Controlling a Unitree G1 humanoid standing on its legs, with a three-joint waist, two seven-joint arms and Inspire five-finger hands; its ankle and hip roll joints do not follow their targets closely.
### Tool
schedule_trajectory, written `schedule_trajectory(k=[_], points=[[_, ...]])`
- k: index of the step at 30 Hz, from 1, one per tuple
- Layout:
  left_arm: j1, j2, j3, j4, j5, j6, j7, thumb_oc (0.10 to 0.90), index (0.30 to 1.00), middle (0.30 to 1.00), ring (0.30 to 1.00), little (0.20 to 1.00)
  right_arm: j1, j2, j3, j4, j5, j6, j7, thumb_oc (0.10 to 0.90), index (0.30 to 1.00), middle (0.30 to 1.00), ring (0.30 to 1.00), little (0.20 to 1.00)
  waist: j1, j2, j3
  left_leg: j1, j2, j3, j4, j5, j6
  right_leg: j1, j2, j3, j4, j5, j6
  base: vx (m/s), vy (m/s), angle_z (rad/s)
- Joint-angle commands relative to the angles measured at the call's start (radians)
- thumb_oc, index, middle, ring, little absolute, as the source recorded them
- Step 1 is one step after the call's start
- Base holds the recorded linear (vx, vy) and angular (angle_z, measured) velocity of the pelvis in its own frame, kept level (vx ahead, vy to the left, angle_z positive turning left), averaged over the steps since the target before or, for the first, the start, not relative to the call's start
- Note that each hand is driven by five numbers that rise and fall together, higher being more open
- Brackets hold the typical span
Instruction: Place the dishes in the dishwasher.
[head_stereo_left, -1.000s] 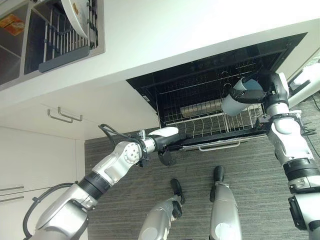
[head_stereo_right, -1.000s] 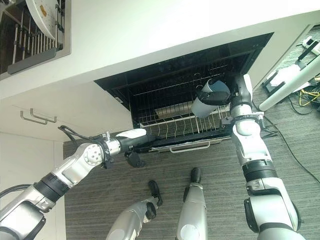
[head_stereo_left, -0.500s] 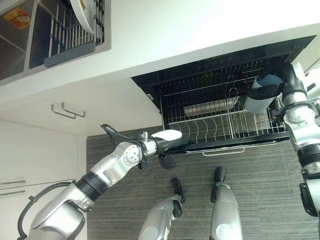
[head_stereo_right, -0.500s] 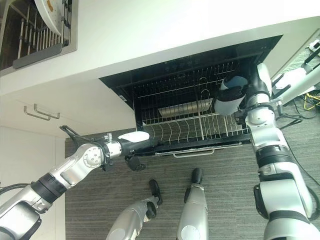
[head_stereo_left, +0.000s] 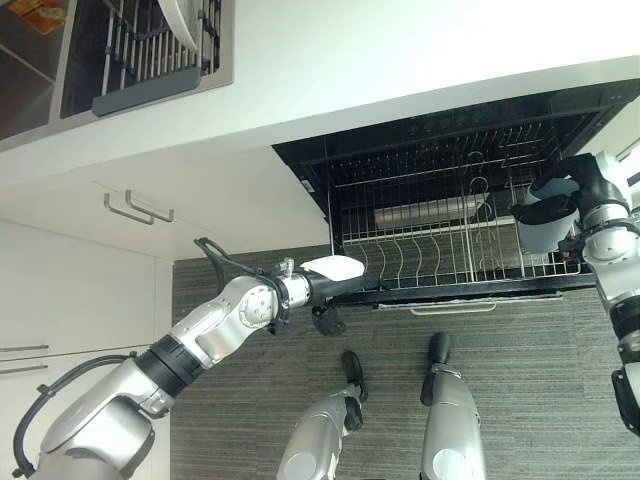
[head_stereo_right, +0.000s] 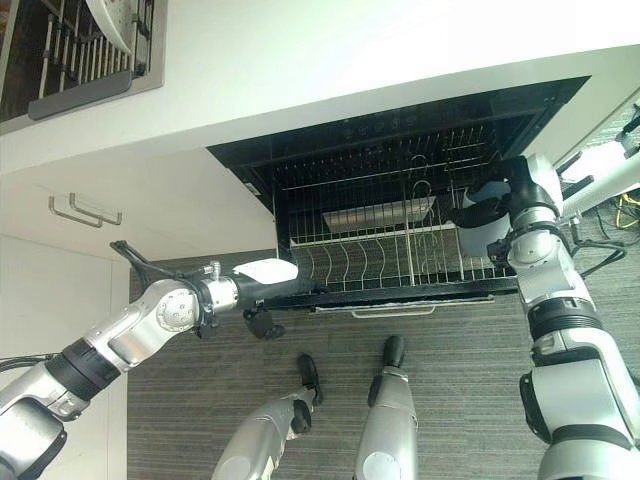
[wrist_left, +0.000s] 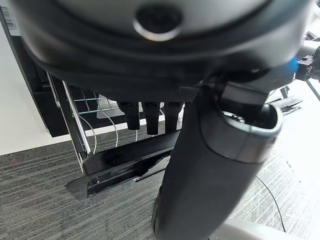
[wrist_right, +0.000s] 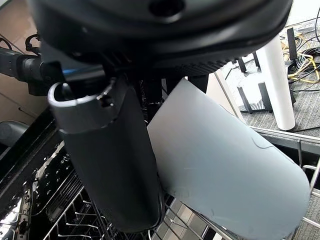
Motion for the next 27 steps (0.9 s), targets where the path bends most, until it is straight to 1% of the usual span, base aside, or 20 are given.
schedule_trajectory(k=[1, 2, 3, 5, 7, 8, 10, 11, 12, 13, 15, 18, 19, 23, 25, 26, 27], points=[[-0.010, 0.035, -0.005, -0.058, -0.020, -0.082, -0.029, 0.800, 0.900, 0.900, 0.900, 0.900, -0.042, 0.044, 0.023, -0.025, -0.027, -0.038, -0.012, 0.400, 0.300, 0.300, 0.300, 0.300, 0.021, -0.014, -0.027, -0.074, 0.044, 0.062, 0.160, -0.101, -0.039, 0.037, -0.009, -0.039, -0.023, -0.042, 0.099, 0.00, 0.000, 0.00], [-0.012, 0.034, -0.004, -0.058, -0.021, -0.080, -0.031, 0.800, 0.900, 0.900, 0.900, 0.900, -0.040, 0.047, 0.022, -0.025, -0.033, -0.030, -0.023, 0.566, 0.549, 0.549, 0.549, 0.549, 0.021, -0.014, -0.026, -0.074, 0.044, 0.063, 0.160, -0.101, -0.039, 0.037, -0.009, -0.039, -0.023, -0.042, 0.099, 0.00, 0.000, 0.00], [-0.010, 0.031, -0.001, -0.059, -0.020, -0.077, -0.031, 0.800, 0.900, 0.900, 0.900, 0.900, -0.036, 0.048, 0.019, -0.026, -0.041, -0.016, -0.038, 0.800, 0.900, 0.900, 0.900, 0.900, 0.020, -0.014, -0.026, -0.074, 0.044, 0.064, 0.160, -0.101, -0.039, 0.037, -0.009, -0.039, -0.023, -0.042, 0.099, 0.00, 0.000, 0.00], [-0.011, 0.027, 0.001, -0.062, -0.019, -0.066, -0.032, 0.800, 0.900, 0.900, 0.900, 0.900, -0.026, 0.053, 0.015, -0.020, -0.051, -0.029, -0.066, 0.800, 0.900, 0.900, 0.900, 0.900, 0.017, -0.013, -0.024, -0.075, 0.045, 0.066, 0.160, -0.100, -0.039, 0.035, -0.009, -0.036, -0.023, -0.042, 0.099, 0.00, 0.000, 0.00], [-0.010, 0.023, 0.003, -0.060, -0.018, -0.067, -0.035, 0.800, 0.900, 0.900, 0.900, 0.900, -0.031, 0.054, 0.004, -0.032, -0.069, -0.082, -0.109, 0.800, 0.900, 0.900, 0.900, 0.900, 0.016, -0.008, -0.023, -0.074, 0.043, 0.068, 0.160, -0.100, -0.038, 0.035, -0.011, -0.035, -0.023, -0.042, 0.100, 0.01, 0.036, -0.02], [0.000, 0.015, 0.004, -0.057, -0.008, -0.071, -0.032, 0.800, 0.900, 0.900, 0.900, 0.900, -0.038, 0.047, -0.003, -0.076, -0.112, -0.186, -0.196, 0.800, 0.900, 0.900, 0.900, 0.900, 0.016, -0.003, -0.023, -0.076, 0.041, 0.067, 0.160, -0.101, -0.039, 0.034, -0.011, -0.034, -0.023, -0.043, 0.102, 0.01, 0.038, -0.02], [0.005, 0.011, 0.004, -0.058, -0.003, -0.072, -0.029, 0.800, 0.900, 0.900, 0.900, 0.900, -0.042, 0.046, -0.006, -0.102, -0.129, -0.206, -0.225, 0.800, 0.900, 0.900, 0.900, 0.900, 0.016, 0.000, -0.023, -0.078, 0.038, 0.066, 0.160, -0.101, -0.039, 0.033, -0.011, -0.033, -0.023, -0.044, 0.102, 0.00, 0.032, 0.00], [0.014, 0.007, 0.006, -0.058, 0.004, -0.075, -0.025, 0.800, 0.900, 0.900, 0.900, 0.900, -0.045, 0.046, -0.009, -0.135, -0.135, -0.238, -0.268, 0.800, 0.900, 0.900, 0.900, 0.900, 0.016, 0.004, -0.023, -0.080, 0.036, 0.064, 0.160, -0.102, -0.039, 0.030, -0.010, -0.032, -0.023, -0.045, 0.102, 0.01, 0.068, 0.00], [0.031, -0.002, 0.012, -0.065, 0.014, -0.077, -0.016, 0.800, 0.900, 0.900, 0.900, 0.900, -0.040, 0.045, -0.022, -0.177, -0.135, -0.251, -0.294, 0.800, 0.900, 0.900, 0.900, 0.900, 0.014, 0.014, -0.024, -0.084, 0.031, 0.061, 0.160, -0.102, -0.040, 0.027, -0.011, -0.028, -0.023, -0.048, 0.102, 0.00, 0.069, -0.01], [0.034, -0.003, 0.013, -0.066, 0.015, -0.077, -0.015, 0.800, 0.900, 0.900, 0.900, 0.900, -0.037, 0.045, -0.026, -0.182, -0.134, -0.254, -0.295, 0.800, 0.900, 0.900, 0.900, 0.900, 0.014, 0.016, -0.024, -0.084, 0.030, 0.061, 0.160, -0.102, -0.040, 0.026, -0.011, -0.028, -0.023, -0.049, 0.102, 0.00, 0.080, -0.09], [0.050, -0.003, 0.014, -0.078, 0.014, -0.078, -0.007, 0.800, 0.900, 0.900, 0.900, 0.900, -0.015, 0.046, -0.034, -0.183, -0.157, -0.287, -0.324, 0.800, 0.900, 0.900, 0.900, 0.900, 0.011, 0.033, -0.023, -0.086, 0.025, 0.061, 0.160, -0.105, -0.040, 0.025, -0.014, -0.025, -0.023, -0.054, 0.101, -0.02, 0.073, -0.11], [0.060, 0.008, 0.009, -0.080, 0.018, -0.092, 0.008, 0.800, 0.900, 0.900, 0.900, 0.900, -0.015, 0.037, -0.037, -0.171, -0.167, -0.292, -0.335, 0.800, 0.900, 0.900, 0.900, 0.900, 0.011, 0.042, -0.019, -0.087, 0.022, 0.058, 0.160, -0.107, -0.039, 0.025, -0.013, -0.023, -0.023, -0.057, 0.099, -0.02, 0.018, -0.03], [0.070, 0.007, 0.009, -0.081, 0.023, -0.098, 0.014, 0.800, 0.900, 0.900, 0.900, 0.900, -0.013, 0.033, -0.040, -0.163, -0.178, -0.295, -0.373, 0.800, 0.900, 0.900, 0.900, 0.900, 0.011, 0.045, -0.019, -0.085, 0.023, 0.059, 0.160, -0.107, -0.039, 0.029, -0.013, -0.023, -0.023, -0.058, 0.099, 0.00, 0.000, 0.00], [0.086, 0.008, 0.004, -0.086, 0.034, -0.100, 0.029, 0.800, 0.900, 0.900, 0.900, 0.900, -0.007, 0.025, -0.053, -0.163, -0.206, -0.308, -0.439, 0.800, 0.900, 0.900, 0.900, 0.900, 0.009, 0.051, -0.017, -0.083, 0.023, 0.058, 0.160, -0.108, -0.039, 0.030, -0.010, -0.021, -0.023, -0.060, 0.098, 0.00, 0.000, 0.00], [0.097, 0.011, 0.001, -0.084, 0.042, -0.106, 0.039, 0.800, 0.900, 0.900, 0.900, 0.900, -0.009, 0.018, -0.063, -0.170, -0.229, -0.282, -0.474, 0.800, 0.900, 0.900, 0.900, 0.900, 0.008, 0.053, -0.017, -0.085, 0.022, 0.057, 0.160, -0.109, -0.039, 0.028, -0.009, -0.019, -0.023, -0.061, 0.099, 0.00, 0.000, 0.00], [0.109, 0.011, -0.003, -0.090, 0.057, -0.106, 0.051, 0.800, 0.900, 0.900, 0.900, 0.900, -0.011, 0.015, -0.065, -0.176, -0.249, -0.258, -0.510, 0.800, 0.900, 0.900, 0.900, 0.900, 0.008, 0.054, -0.015, -0.087, 0.022, 0.054, 0.160, -0.108, -0.038, 0.026, -0.005, -0.016, -0.023, -0.062, 0.098, 0.00, 0.000, 0.00], [0.113, 0.012, -0.003, -0.092, 0.060, -0.107, 0.055, 0.800, 0.900, 0.900, 0.900, 0.900, -0.009, 0.014, -0.066, -0.178, -0.257, -0.254, -0.518, 0.800, 0.900, 0.900, 0.900, 0.900, 0.008, 0.055, -0.015, -0.087, 0.022, 0.054, 0.160, -0.108, -0.038, 0.025, -0.004, -0.015, -0.023, -0.062, 0.098, 0.00, 0.000, 0.00]])
